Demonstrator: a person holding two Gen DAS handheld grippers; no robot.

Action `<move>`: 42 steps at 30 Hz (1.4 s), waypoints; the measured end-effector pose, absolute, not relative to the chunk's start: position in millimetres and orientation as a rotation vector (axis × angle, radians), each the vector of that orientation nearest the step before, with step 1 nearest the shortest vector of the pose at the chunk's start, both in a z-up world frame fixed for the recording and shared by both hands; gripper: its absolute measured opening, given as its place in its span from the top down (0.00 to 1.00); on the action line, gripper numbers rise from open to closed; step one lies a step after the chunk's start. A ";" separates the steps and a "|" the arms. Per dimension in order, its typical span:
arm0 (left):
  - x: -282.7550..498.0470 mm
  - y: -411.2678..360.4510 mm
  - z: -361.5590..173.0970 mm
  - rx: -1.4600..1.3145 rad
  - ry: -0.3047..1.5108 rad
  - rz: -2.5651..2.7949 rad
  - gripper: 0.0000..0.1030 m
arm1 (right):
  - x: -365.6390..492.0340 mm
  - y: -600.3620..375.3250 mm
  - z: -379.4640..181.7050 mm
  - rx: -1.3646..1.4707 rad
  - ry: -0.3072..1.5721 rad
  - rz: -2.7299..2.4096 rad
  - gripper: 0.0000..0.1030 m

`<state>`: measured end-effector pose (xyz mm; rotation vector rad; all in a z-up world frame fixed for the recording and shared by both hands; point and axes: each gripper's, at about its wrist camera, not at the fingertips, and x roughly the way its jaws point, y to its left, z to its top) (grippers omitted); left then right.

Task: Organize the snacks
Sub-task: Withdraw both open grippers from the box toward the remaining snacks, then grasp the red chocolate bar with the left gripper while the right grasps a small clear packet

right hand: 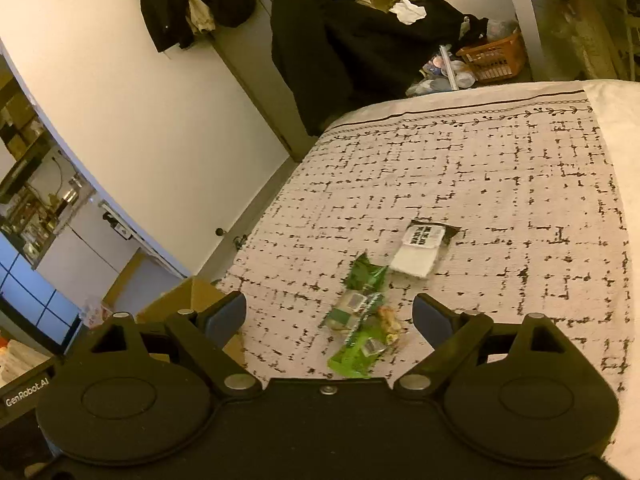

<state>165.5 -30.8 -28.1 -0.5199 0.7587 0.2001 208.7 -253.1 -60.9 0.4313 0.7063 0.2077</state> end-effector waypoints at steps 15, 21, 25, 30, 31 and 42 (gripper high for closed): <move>187.1 -75.5 -62.9 -0.508 0.867 0.148 0.24 | 222.2 -278.7 -88.6 0.399 0.764 0.203 0.29; 198.4 -84.1 -86.3 -0.531 0.933 0.160 0.27 | 229.7 -284.4 -108.7 0.402 0.801 0.204 0.34; 203.0 -85.1 -101.9 -0.563 0.947 0.187 0.30 | 236.7 -284.5 -120.7 0.400 0.830 0.215 0.41; 211.2 -87.3 -119.1 -0.586 0.954 0.226 0.32 | 248.7 -279.2 -133.0 0.369 0.856 0.235 0.44; 212.9 -88.2 -121.8 -0.588 0.952 0.238 0.32 | 251.2 -277.9 -135.2 0.364 0.858 0.237 0.45; 225.6 -89.4 -146.8 -0.666 0.900 0.453 0.32 | 285.7 -240.6 -150.9 0.226 0.905 0.326 0.46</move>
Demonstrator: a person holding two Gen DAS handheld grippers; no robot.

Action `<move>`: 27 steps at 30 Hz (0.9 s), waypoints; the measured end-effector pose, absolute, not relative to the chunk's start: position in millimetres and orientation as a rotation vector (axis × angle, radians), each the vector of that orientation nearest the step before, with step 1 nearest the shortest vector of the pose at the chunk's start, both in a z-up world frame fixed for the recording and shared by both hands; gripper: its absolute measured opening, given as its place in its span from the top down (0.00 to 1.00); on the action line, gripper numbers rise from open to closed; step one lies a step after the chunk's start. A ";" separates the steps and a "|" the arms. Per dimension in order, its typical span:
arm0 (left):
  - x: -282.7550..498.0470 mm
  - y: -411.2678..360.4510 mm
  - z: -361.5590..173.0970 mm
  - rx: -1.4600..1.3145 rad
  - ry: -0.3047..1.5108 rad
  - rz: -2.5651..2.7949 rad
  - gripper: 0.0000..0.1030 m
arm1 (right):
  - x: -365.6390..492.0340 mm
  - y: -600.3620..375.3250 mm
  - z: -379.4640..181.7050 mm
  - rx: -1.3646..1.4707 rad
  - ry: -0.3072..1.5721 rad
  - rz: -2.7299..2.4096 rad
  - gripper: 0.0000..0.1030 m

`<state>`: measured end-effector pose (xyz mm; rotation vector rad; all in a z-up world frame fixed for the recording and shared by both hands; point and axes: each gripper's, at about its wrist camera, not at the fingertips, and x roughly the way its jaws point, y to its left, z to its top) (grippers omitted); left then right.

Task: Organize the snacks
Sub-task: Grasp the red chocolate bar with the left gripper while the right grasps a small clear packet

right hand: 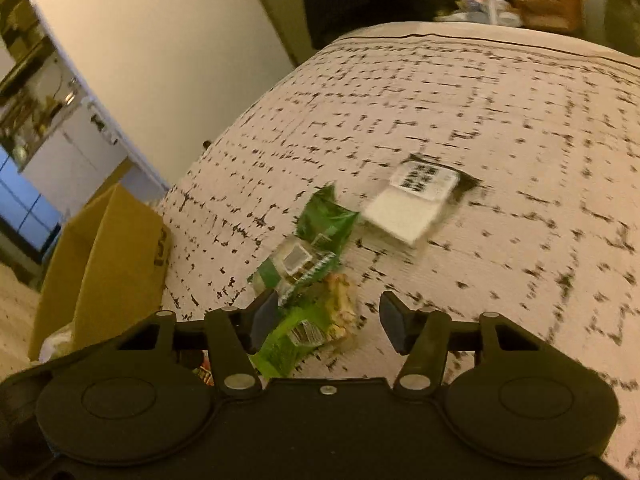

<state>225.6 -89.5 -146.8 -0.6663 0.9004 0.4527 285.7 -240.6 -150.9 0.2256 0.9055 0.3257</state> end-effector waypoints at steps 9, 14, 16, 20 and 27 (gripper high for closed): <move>237.6 -91.7 -166.7 -0.634 0.937 0.552 0.32 | 299.1 -224.3 -164.0 0.176 0.941 0.337 0.46; 239.0 -94.0 -167.4 -0.599 0.955 0.547 0.36 | 300.9 -217.9 -168.4 0.131 0.943 0.327 0.55; 236.8 -90.9 -167.2 -0.601 0.966 0.564 0.49 | 300.7 -220.9 -167.3 0.144 0.952 0.325 0.67; 230.7 -83.5 -165.7 -0.621 0.955 0.544 0.77 | 295.4 -225.8 -161.6 0.127 0.955 0.291 0.81; 219.1 -77.2 -158.4 -0.654 0.955 0.490 0.82 | 271.2 -240.4 -144.6 0.161 0.929 0.256 0.81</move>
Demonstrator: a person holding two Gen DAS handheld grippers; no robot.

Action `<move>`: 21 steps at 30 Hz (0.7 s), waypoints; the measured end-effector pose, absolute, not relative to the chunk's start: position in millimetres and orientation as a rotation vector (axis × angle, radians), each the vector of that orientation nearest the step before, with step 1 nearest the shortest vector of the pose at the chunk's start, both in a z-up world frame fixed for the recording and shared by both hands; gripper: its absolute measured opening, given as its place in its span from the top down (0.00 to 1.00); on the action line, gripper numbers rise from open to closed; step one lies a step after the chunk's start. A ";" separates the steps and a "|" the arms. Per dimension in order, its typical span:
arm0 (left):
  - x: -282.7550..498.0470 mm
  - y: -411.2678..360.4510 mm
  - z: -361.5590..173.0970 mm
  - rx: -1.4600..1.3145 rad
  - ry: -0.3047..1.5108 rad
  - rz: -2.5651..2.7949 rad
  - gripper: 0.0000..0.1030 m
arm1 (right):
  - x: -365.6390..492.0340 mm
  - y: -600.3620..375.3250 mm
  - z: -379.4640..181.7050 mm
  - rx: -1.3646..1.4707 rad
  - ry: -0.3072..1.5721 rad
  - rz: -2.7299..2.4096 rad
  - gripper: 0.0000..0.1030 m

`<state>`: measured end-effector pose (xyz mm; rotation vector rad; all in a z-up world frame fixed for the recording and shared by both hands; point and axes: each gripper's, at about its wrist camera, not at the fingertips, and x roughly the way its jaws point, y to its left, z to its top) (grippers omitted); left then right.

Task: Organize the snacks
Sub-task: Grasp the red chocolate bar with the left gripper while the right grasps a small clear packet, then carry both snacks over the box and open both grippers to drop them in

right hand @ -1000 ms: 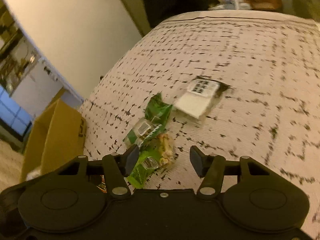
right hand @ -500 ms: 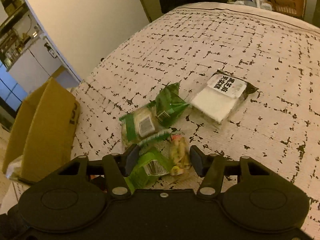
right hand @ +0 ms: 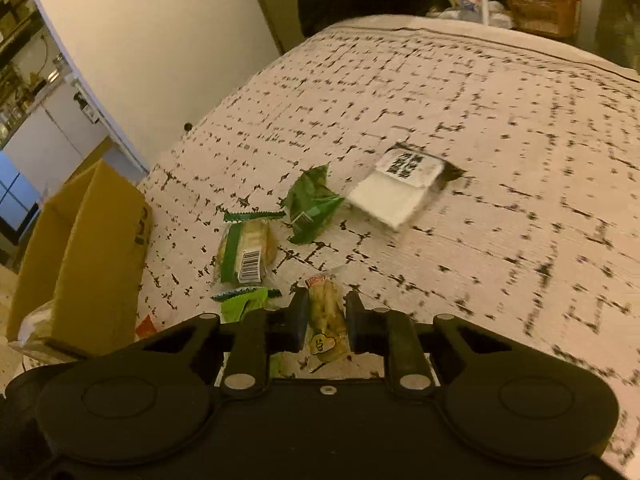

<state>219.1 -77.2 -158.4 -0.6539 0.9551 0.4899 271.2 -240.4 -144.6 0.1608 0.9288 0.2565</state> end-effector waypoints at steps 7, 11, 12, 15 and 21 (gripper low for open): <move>208.9 -80.2 -132.5 -0.628 0.906 0.440 0.82 | 252.9 -243.0 -117.1 0.170 0.879 0.236 0.81; 202.2 -80.1 -113.3 -0.618 0.864 0.399 0.82 | 245.8 -240.0 -93.7 0.182 0.832 0.236 0.81; 201.0 -79.0 -108.7 -0.623 0.854 0.384 0.82 | 244.7 -239.3 -88.3 0.194 0.821 0.240 0.81; 198.4 -74.4 -94.5 -0.624 0.823 0.354 0.82 | 242.3 -237.6 -78.2 0.241 0.807 0.260 0.81; 187.0 -63.4 -60.9 -0.618 0.734 0.305 0.82 | 232.9 -226.3 -60.2 0.275 0.770 0.270 0.81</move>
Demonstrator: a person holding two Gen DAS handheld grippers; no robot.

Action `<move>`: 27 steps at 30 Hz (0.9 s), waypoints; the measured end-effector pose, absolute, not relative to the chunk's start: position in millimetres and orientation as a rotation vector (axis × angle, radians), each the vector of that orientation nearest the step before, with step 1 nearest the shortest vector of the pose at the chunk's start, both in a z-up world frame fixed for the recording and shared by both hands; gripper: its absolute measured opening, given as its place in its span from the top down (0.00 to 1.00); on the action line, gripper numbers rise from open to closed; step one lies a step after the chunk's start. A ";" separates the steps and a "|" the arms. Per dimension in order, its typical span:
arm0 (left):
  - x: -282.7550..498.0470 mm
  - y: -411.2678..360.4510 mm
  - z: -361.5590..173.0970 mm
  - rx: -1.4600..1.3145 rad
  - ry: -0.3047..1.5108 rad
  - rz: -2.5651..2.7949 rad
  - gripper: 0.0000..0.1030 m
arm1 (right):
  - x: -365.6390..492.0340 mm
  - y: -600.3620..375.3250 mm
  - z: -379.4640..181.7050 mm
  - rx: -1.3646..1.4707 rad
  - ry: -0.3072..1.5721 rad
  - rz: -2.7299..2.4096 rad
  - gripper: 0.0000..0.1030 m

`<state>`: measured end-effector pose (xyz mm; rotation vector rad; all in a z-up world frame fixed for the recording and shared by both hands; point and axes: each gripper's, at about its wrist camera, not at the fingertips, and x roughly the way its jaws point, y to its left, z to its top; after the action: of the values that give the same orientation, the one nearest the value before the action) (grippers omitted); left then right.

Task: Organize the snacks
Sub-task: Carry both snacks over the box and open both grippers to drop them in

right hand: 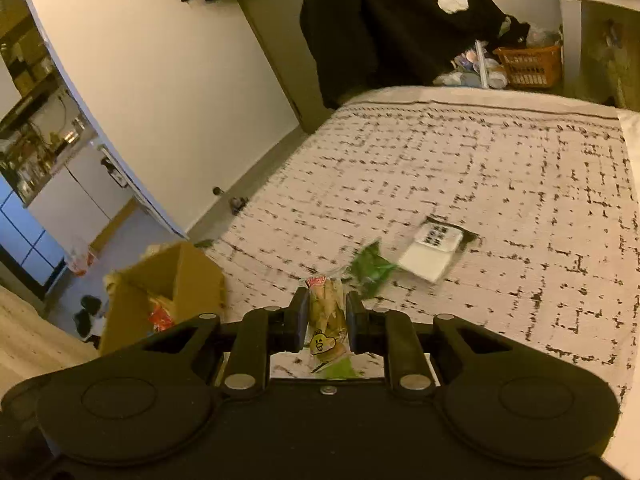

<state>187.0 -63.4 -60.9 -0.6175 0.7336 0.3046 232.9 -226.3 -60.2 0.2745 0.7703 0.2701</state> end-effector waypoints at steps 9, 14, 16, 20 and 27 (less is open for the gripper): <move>173.1 -37.5 -34.8 -0.614 0.666 0.291 0.82 | 220.4 -194.2 -36.7 0.258 0.721 0.303 0.81; 167.0 -18.7 -26.6 -0.625 0.641 0.288 0.82 | 217.8 -173.4 -29.5 0.267 0.707 0.329 0.81; 164.9 -8.2 -24.0 -0.629 0.632 0.297 0.82 | 217.3 -162.5 -26.8 0.267 0.703 0.344 0.81; 162.1 11.1 -19.5 -0.627 0.614 0.314 0.82 | 219.1 -140.8 -24.5 0.263 0.698 0.378 0.81; 166.8 44.3 -22.9 -0.622 0.619 0.324 0.82 | 225.9 -112.1 -26.8 0.264 0.708 0.408 0.81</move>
<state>166.8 44.3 -22.9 -0.6224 0.6195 0.3243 225.9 -112.1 -26.8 0.2638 0.7077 0.4082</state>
